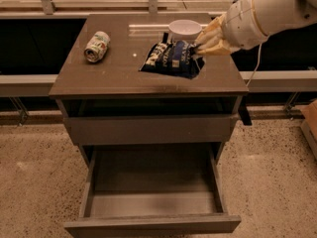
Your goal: Pick blue chip bag from middle drawer and place on counter
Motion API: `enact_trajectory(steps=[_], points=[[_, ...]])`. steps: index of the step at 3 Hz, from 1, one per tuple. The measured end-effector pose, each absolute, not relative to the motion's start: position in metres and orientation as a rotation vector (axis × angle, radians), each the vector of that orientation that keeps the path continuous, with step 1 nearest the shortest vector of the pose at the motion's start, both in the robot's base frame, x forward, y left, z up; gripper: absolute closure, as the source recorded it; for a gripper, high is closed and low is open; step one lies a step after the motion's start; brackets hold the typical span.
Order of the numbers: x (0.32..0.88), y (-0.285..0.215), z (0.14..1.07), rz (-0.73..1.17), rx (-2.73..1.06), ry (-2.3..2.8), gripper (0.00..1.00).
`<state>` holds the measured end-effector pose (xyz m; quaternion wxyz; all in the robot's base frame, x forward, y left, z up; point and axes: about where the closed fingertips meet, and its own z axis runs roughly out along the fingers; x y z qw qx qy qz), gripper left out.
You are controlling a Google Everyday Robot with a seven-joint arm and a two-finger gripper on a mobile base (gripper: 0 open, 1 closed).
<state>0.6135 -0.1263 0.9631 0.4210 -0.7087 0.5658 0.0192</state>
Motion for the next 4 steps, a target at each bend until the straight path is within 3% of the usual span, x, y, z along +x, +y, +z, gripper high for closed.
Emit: enact_trajectory(steps=[1, 3, 4], points=[[0.658, -0.106, 0.959, 0.078, -1.739, 1.441, 1.00], [0.674, -0.093, 0.940, 0.129, -1.728, 1.430, 1.00], [0.695, -0.080, 0.930, 0.169, -1.706, 1.419, 0.83]])
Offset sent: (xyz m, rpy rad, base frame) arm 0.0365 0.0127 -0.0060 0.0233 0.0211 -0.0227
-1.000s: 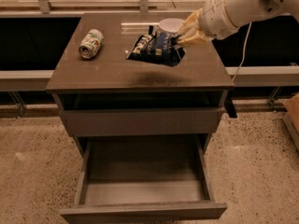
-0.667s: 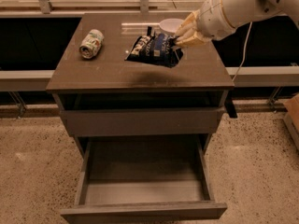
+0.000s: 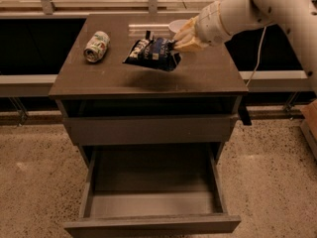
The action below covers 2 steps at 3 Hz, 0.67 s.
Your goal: Pick blue chip bag from middle drawer and place on counter
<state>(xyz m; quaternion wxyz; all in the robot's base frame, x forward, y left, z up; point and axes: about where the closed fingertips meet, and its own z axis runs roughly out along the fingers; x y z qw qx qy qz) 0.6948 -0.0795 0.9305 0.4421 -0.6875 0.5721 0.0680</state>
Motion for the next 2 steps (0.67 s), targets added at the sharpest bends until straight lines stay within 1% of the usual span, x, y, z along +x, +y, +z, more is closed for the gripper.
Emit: enact_trajectory(steps=[1, 2], points=[[0.7093, -0.0705, 0.9193, 0.204, -1.673, 1.430, 0.59], [0.7088, -0.0677, 0.9170, 0.209, -1.680, 1.428, 0.29]])
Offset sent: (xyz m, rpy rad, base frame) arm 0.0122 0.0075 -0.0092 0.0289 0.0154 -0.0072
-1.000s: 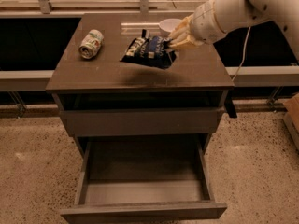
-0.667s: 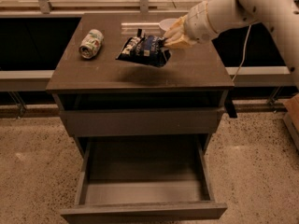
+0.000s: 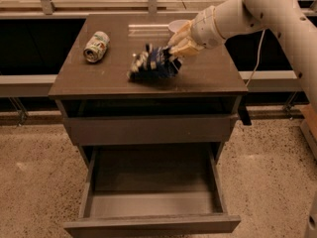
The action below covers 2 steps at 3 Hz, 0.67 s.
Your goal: Pick blue chip bag from middle drawer and place on counter
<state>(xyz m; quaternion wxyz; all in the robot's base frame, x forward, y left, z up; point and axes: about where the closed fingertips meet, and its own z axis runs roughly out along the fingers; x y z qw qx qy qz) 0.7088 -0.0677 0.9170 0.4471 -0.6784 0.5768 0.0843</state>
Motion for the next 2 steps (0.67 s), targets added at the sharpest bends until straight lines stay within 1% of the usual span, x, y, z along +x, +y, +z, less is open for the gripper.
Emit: enact_trajectory(steps=[1, 2], points=[[0.7090, -0.0655, 0.9152, 0.213, -1.682, 1.427, 0.05], [0.7091, -0.0641, 0.9141, 0.216, -1.684, 1.427, 0.00]])
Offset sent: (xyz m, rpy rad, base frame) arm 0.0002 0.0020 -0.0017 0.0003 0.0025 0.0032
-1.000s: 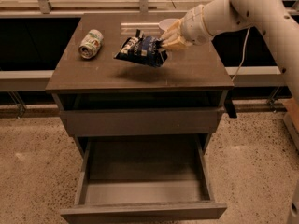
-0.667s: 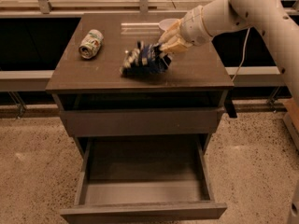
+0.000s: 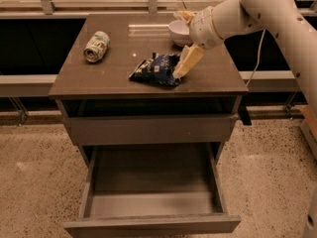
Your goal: Pick blue chip bag from middle drawer and place on counter
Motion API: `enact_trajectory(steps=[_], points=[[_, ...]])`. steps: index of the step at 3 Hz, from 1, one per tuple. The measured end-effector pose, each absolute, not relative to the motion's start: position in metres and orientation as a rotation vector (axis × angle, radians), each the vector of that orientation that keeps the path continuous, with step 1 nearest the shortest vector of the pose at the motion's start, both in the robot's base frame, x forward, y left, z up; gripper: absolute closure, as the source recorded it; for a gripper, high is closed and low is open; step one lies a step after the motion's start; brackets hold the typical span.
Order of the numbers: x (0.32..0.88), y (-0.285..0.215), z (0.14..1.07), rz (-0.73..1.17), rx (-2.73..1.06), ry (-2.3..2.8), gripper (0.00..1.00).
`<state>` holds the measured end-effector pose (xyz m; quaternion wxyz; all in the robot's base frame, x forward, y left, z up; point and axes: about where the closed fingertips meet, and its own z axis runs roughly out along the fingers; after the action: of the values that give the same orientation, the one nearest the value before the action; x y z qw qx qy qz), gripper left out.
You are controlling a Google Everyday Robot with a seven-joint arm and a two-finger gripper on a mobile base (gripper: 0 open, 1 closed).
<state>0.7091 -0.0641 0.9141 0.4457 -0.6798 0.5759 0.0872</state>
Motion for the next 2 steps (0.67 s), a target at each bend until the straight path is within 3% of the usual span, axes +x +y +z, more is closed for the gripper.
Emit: enact_trajectory(steps=[2], points=[[0.687, -0.084, 0.960, 0.256, -1.669, 1.451, 0.00]])
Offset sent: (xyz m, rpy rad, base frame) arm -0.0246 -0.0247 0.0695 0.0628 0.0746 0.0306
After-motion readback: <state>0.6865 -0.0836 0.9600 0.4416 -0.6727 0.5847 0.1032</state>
